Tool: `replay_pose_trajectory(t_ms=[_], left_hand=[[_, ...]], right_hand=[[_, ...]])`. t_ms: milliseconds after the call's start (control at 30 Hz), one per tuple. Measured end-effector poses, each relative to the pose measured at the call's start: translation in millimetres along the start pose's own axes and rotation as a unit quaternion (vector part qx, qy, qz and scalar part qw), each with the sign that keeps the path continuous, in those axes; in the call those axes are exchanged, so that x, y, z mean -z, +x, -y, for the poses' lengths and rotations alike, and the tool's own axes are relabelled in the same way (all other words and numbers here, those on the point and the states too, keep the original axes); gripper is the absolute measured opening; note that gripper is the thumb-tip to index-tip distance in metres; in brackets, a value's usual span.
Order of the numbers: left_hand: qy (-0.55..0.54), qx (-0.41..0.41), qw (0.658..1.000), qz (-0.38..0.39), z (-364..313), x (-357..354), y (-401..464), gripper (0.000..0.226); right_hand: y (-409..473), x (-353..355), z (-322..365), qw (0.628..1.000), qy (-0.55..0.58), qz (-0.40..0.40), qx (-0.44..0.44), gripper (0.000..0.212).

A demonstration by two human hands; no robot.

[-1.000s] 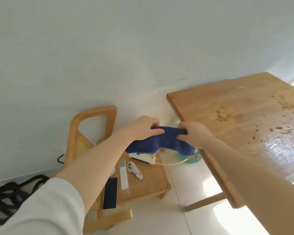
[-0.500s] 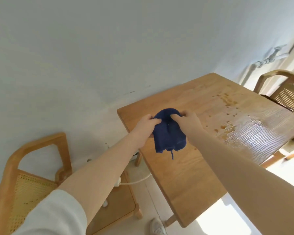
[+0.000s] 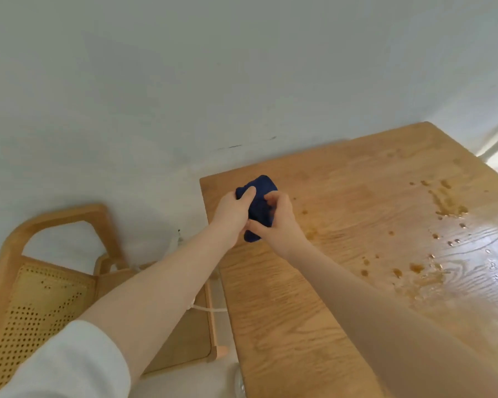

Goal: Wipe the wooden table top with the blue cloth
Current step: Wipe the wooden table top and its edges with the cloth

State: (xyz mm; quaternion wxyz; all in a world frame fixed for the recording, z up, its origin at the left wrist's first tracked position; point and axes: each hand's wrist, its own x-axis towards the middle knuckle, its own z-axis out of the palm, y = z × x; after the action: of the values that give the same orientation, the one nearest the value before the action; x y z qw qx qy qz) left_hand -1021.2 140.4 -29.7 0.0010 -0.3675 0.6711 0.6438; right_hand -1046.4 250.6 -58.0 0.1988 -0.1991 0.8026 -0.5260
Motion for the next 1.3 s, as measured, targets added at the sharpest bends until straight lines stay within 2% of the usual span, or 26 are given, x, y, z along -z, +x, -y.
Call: replay_pose_trajectory(t_ms=[67,167,233,367,433,500,533,567,633,667,700,767,833,1033,1200,1300], left_hand=[[-0.030,0.014,0.999,-0.022,6,6,11,0.035],[-0.069,0.033,0.996,-0.040,12,13,24,0.031],[-0.077,0.032,0.995,-0.052,18,12,32,0.033],[-0.083,0.005,0.987,-0.136,26,3,36,0.037],[-0.051,-0.026,0.979,-0.194,39,6,45,0.037],[0.064,-0.025,0.980,-0.187,57,14,51,0.033],[0.149,-0.009,0.975,-0.165,71,19,56,0.034],[0.241,0.008,0.961,-0.133,86,23,61,0.057],[0.401,0.043,0.912,-0.075,109,28,67,0.102],[0.424,0.053,0.901,-0.069,114,28,70,0.112],[0.425,0.051,0.901,-0.072,119,30,74,0.117],[0.429,0.036,0.899,-0.076,121,33,80,0.122],[0.438,0.031,0.896,-0.070,120,34,84,0.125],[0.429,0.037,0.900,-0.072,123,32,85,0.126],[0.419,0.026,0.904,-0.080,126,33,84,0.124],[0.419,0.018,0.904,-0.082,124,34,83,0.122]], right_hand=[[19,-6,-12,1.000,-0.014,0.008,0.026,0.074],[43,-17,-27,0.976,-0.176,0.006,0.125,0.078],[58,-21,-32,0.973,-0.170,-0.003,0.155,0.069],[96,-22,-33,0.974,-0.138,0.052,0.173,0.050],[124,-24,-32,0.974,-0.155,0.020,0.165,0.050],[145,-31,-36,0.940,-0.249,-0.009,0.232,0.053],[152,-38,-43,0.913,-0.310,0.024,0.265,0.054],[153,-46,-52,0.877,-0.374,0.091,0.287,0.052],[148,-59,-71,0.799,-0.465,0.224,0.308,0.051],[146,-63,-78,0.777,-0.486,0.250,0.313,0.054],[147,-64,-80,0.770,-0.492,0.259,0.312,0.060],[161,-71,-76,0.762,-0.488,0.279,0.321,0.065],[186,-85,-72,0.755,-0.486,0.293,0.330,0.054],[230,-131,-57,0.793,-0.492,0.232,0.275,0.044],[174,-92,-68,0.804,-0.459,0.247,0.286,0.053],[136,-59,-78,0.777,-0.465,0.267,0.329,0.049]])
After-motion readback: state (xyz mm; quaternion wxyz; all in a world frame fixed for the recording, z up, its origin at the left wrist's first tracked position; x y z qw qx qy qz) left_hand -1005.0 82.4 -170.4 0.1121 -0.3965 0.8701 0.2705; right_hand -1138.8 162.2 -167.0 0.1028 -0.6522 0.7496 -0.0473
